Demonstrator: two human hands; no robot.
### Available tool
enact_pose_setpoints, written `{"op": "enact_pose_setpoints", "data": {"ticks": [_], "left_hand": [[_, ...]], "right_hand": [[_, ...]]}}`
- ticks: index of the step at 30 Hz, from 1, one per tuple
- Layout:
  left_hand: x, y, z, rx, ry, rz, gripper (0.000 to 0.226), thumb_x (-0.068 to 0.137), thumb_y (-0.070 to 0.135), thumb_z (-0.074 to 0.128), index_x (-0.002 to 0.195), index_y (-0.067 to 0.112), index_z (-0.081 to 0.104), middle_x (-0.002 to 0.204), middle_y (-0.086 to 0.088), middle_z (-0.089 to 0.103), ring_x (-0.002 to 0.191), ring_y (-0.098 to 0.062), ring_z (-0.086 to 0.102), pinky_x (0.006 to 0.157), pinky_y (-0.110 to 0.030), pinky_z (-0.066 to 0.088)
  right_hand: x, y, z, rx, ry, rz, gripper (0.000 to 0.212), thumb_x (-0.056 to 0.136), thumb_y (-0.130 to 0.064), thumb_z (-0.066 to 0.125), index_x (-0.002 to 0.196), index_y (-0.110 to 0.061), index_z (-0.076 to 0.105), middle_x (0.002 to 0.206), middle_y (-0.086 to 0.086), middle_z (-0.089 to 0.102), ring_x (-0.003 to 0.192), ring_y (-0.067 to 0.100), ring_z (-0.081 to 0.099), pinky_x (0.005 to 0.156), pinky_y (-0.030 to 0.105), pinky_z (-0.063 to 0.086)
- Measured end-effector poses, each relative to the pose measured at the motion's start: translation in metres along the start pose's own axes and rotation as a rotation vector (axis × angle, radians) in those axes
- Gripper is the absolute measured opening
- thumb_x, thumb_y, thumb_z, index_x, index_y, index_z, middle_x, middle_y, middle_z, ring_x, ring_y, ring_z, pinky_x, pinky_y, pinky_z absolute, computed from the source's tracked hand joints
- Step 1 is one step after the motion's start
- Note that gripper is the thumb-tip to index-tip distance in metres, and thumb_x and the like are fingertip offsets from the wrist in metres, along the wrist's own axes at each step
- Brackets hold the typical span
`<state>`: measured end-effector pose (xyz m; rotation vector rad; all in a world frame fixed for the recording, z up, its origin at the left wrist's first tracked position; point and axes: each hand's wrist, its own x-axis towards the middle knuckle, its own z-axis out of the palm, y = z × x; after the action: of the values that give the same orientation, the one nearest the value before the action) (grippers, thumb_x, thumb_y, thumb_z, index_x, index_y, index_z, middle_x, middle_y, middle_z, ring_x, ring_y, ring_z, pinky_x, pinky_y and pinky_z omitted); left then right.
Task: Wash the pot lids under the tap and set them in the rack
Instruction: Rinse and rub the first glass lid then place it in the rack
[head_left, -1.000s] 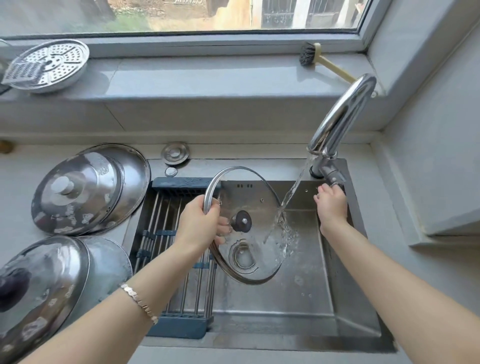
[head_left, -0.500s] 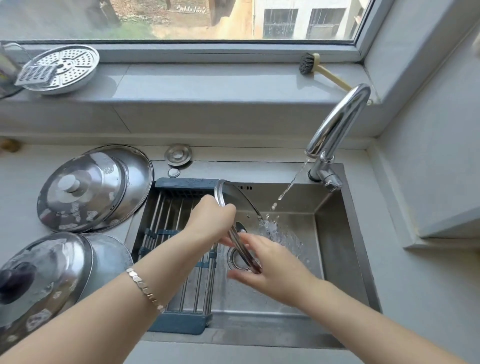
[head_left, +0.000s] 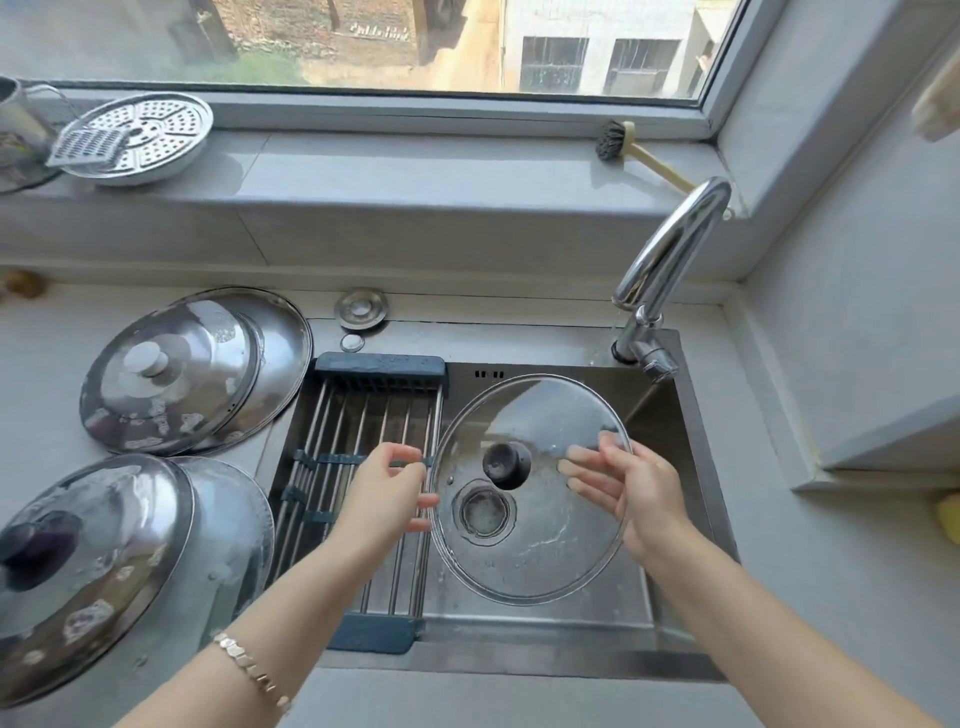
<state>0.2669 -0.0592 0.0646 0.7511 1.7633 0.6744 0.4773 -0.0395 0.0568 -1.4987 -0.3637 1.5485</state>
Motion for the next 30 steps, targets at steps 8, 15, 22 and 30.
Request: {"op": "enact_pose_setpoints", "data": {"ticks": [8,15,22,30], "left_hand": [[0.009,-0.039,-0.017,0.039,0.027,-0.071,0.018,0.094,0.006,0.045,0.109,0.015,0.049,0.113,-0.011,0.055,0.085,-0.021,0.065,0.066,-0.032,0.055],[0.017,-0.054,-0.034,0.041,0.024,-0.1,0.017,0.094,0.005,0.044,0.109,0.014,0.048,0.112,-0.012,0.055,0.084,-0.021,0.063,0.064,-0.03,0.054],[0.033,-0.059,-0.078,0.112,0.011,-0.046,0.022,0.093,0.004,0.04,0.086,0.02,0.053,0.094,-0.008,0.063,0.081,-0.022,0.065,0.071,-0.037,0.052],[0.049,-0.056,-0.128,0.095,0.053,-0.008,0.02,0.093,0.002,0.037,0.101,0.008,0.055,0.095,-0.007,0.062,0.081,-0.019,0.062,0.074,-0.036,0.051]], "right_hand": [[-0.007,-0.002,-0.003,-0.061,0.051,-0.084,0.013,0.094,-0.004,0.048,0.085,-0.009,0.056,0.072,0.014,0.069,0.052,0.019,0.069,0.047,0.023,0.056],[-0.016,-0.004,0.01,-0.237,0.029,-0.268,0.015,0.094,-0.004,0.048,0.087,-0.015,0.056,0.078,0.013,0.068,0.055,0.017,0.069,0.051,0.023,0.056],[-0.004,0.007,0.053,-0.044,0.071,-0.177,0.01,0.096,-0.007,0.045,0.091,-0.01,0.054,0.081,0.014,0.066,0.057,0.017,0.068,0.055,0.024,0.057],[0.047,0.077,0.13,0.065,0.065,0.021,0.006,0.097,-0.006,0.043,0.1,-0.011,0.043,0.079,0.014,0.064,0.047,0.015,0.066,0.056,0.027,0.056]]}}
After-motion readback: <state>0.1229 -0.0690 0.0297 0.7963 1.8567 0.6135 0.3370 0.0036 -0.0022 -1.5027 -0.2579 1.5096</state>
